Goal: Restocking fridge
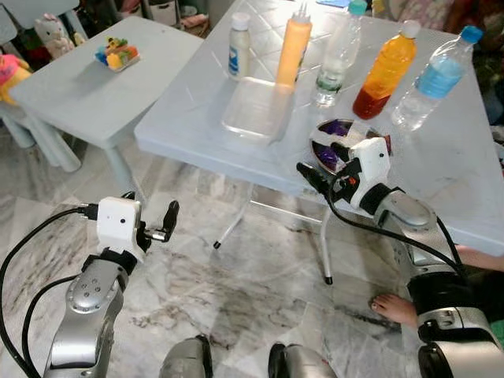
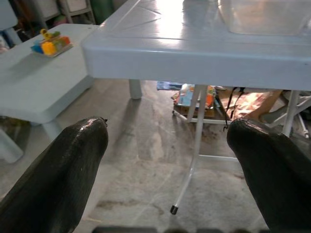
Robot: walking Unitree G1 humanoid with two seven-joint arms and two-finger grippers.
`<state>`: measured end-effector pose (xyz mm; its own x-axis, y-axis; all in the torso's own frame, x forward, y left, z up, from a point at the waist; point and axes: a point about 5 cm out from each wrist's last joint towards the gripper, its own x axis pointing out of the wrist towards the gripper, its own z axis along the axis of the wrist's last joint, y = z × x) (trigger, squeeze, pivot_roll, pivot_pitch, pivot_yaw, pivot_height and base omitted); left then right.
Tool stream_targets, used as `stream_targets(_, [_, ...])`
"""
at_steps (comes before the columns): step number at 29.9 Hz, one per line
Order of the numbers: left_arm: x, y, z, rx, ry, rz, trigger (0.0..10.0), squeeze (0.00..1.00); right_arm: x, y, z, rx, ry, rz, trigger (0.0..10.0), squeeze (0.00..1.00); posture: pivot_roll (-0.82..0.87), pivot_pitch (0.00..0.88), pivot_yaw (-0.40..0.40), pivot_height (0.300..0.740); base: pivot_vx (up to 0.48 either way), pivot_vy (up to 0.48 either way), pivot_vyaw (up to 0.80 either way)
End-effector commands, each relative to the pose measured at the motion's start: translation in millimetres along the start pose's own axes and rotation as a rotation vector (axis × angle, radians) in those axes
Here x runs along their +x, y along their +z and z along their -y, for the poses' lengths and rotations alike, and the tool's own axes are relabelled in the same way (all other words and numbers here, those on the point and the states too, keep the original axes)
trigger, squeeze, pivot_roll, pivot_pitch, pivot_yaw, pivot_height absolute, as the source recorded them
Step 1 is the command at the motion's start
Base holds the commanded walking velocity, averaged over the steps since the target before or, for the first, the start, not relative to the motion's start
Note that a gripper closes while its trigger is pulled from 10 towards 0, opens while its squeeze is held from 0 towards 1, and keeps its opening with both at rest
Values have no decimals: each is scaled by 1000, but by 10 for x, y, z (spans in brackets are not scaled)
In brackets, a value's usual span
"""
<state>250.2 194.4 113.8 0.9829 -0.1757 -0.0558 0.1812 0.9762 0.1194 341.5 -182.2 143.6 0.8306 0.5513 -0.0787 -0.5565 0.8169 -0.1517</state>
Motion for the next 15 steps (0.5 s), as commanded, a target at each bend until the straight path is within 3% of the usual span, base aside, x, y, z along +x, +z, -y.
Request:
stream_targets(1, [-23,10,-4,9,-8,-8,10000,0,-27,-41,45,-14,8,-41,9137,0,109,182,-41,740,0,0,0])
stream_targets(2, [-22,10,-4,9,-9,-9,10000,0,-35,-56,59,-19,3,-52,9137,0,109,182,-41,740,0,0,0])
stream_targets(3, [-19,10,-3,9,-10,-12,10000,0,-61,-95,83,-27,1,-74,10000,0,108,182,-41,740,0,0,0])
stream_targets(8, [-12,8,2,6,-12,-17,10000,0,-135,-167,119,-19,6,-118,10000,0,102,181,-40,740,0,0,0])
stream_targets(10, [-12,-3,15,7,-17,-21,10000,0,-159,-204,117,-34,31,-146,9412,0,101,180,-40,740,0,0,0])
stream_targets(11, [-9,-9,27,7,-21,-23,10000,0,-180,-232,110,-43,60,-165,5490,0,100,179,-40,740,0,0,0])
stream_targets(12, [-7,-10,30,6,-22,-23,10000,0,-185,-239,116,-41,63,-170,3333,0,99,178,-40,740,0,0,0])
stream_targets(13, [-6,-11,32,6,-23,-23,10000,0,-188,-243,124,-40,62,-175,2549,0,99,178,-40,740,0,0,0])
stream_targets(14, [-5,-11,33,6,-23,-23,10000,0,-189,-245,130,-40,61,-178,2549,0,99,178,-40,740,0,0,0])
stream_targets(15, [-1,-10,36,5,-23,-23,10000,0,-191,-240,142,-44,70,-183,0,0,99,177,-43,740,0,0,0])
